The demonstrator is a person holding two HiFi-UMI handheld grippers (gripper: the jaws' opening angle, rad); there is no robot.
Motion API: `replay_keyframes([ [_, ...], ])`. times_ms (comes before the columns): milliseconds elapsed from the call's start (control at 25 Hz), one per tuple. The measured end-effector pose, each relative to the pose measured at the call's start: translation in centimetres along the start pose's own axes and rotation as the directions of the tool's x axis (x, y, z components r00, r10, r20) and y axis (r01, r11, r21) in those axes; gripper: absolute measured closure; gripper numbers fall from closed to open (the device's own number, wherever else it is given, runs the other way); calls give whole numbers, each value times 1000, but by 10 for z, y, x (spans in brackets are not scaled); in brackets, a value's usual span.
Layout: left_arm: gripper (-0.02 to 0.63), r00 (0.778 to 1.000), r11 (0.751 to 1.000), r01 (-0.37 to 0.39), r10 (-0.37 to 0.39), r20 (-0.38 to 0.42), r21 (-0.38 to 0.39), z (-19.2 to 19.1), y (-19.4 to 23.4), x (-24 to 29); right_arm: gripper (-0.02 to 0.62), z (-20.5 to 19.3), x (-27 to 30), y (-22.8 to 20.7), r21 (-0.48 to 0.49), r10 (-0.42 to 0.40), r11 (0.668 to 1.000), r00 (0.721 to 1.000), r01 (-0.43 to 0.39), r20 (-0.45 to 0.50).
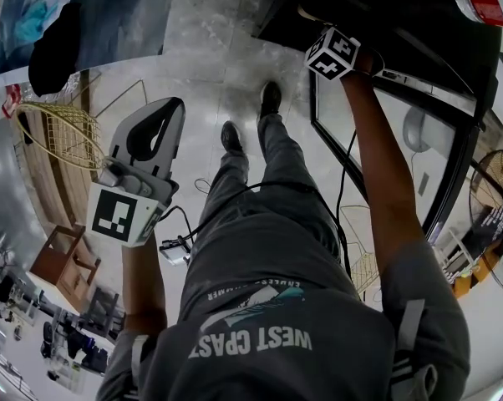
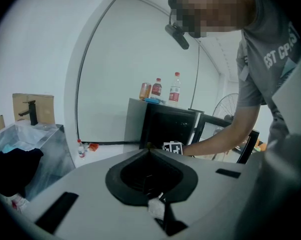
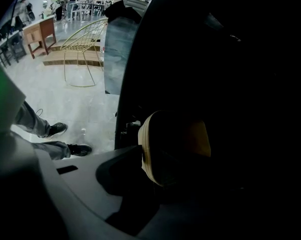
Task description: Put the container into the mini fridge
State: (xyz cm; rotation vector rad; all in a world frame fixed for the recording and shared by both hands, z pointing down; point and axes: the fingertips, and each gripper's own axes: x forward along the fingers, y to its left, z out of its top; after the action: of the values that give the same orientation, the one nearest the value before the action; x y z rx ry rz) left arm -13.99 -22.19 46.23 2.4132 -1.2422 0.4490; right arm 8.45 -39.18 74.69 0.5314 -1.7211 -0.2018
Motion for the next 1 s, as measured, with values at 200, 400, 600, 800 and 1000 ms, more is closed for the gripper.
replay_keyframes([
  [200, 589, 1000, 1000, -2, 2, -25, -23, -3, -2, 2, 479, -1, 4, -11, 2, -46, 999, 999, 46, 7],
  [400, 589, 1000, 1000, 2, -2, -8, -2, 0, -1, 1, 476, -3, 9, -16, 1, -79, 997, 997, 79, 13],
  [600, 590, 1000, 1000, 2, -2, 12, 14, 5, -3, 0, 475, -5, 8, -16, 2, -78, 997, 997, 78, 14],
  [800, 589, 1000, 1000, 0, 0, 29, 26, 15, -7, -6, 468, -3, -6, -17, 8, -84, 996, 996, 84, 26],
  [1000, 589, 999, 999, -5, 3, 51, 42, 27, -13, -15, 468, 1, -31, -21, 41, -114, 993, 992, 112, 49],
])
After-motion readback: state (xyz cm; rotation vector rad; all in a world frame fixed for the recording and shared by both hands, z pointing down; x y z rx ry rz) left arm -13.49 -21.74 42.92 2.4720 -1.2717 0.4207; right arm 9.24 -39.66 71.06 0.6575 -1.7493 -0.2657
